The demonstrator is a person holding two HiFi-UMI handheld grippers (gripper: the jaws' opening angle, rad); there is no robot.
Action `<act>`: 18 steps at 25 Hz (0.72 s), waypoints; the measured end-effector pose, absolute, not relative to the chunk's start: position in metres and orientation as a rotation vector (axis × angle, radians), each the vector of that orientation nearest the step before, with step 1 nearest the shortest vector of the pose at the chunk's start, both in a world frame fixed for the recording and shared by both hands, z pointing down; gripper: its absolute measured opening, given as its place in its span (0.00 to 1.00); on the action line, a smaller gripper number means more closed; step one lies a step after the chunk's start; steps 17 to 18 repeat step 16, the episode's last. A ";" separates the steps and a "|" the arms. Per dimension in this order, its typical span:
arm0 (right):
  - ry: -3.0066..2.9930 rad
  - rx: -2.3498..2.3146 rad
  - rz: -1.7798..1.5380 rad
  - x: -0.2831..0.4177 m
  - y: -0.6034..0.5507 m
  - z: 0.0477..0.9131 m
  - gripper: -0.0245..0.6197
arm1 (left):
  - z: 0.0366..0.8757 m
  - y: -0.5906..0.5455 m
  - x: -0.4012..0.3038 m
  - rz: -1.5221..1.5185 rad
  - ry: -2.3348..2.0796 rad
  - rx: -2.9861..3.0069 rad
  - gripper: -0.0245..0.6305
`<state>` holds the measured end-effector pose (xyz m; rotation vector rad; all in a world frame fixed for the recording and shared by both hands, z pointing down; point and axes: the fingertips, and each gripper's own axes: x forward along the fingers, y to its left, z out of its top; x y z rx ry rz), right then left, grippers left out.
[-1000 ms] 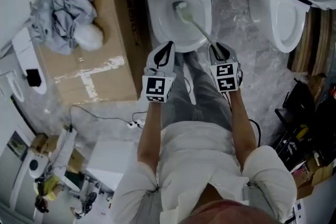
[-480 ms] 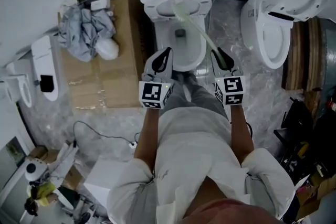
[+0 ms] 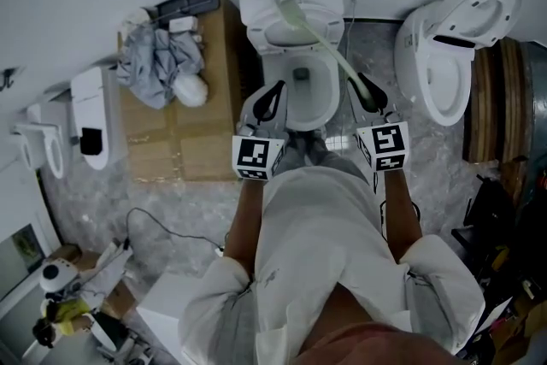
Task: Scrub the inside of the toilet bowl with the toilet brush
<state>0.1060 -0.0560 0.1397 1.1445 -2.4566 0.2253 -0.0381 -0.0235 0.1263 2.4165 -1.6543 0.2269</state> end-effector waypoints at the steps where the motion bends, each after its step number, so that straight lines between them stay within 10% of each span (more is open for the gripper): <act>1: -2.465 1.146 0.214 0.106 -0.057 0.136 0.18 | 0.125 -0.023 -0.037 0.228 -1.657 2.420 0.07; 18: -2.525 1.108 0.137 0.112 -0.047 0.121 0.18 | 0.114 -0.010 -0.030 0.226 -1.730 2.422 0.07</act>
